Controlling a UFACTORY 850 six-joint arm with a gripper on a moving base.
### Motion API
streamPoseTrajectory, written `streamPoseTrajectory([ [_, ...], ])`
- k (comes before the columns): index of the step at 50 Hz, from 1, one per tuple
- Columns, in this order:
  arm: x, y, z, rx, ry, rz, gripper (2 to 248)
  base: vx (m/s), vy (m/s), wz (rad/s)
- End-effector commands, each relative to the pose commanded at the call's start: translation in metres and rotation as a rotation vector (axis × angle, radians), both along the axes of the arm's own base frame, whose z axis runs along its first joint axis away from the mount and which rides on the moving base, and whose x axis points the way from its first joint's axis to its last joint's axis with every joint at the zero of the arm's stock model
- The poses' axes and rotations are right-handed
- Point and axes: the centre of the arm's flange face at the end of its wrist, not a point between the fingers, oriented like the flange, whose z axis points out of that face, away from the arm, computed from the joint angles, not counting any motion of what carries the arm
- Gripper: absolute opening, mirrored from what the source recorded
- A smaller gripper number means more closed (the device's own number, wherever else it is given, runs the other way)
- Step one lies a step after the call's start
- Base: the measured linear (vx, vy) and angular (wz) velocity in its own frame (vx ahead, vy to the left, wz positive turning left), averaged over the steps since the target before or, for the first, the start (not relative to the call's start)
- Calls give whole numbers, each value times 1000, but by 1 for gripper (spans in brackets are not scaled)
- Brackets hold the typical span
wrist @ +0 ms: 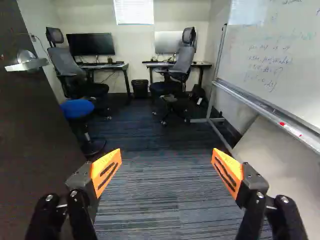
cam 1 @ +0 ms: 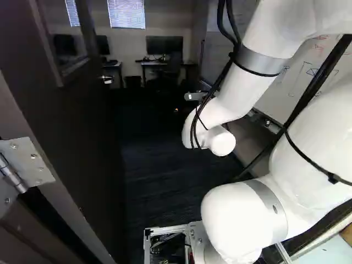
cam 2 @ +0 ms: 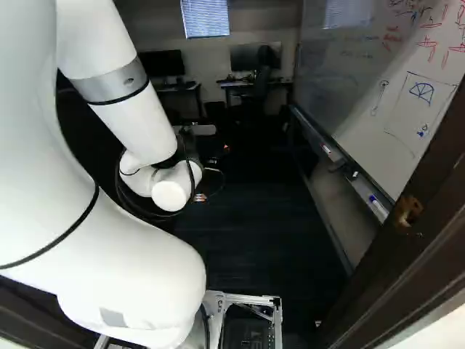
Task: Open the door and move inside
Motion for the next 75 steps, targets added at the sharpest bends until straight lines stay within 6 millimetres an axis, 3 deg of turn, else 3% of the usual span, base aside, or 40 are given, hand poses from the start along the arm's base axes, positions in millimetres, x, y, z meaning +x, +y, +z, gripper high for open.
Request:
streamPoseTrajectory([
  [75,0,0,0,0,0,0,247,161,12,33],
])
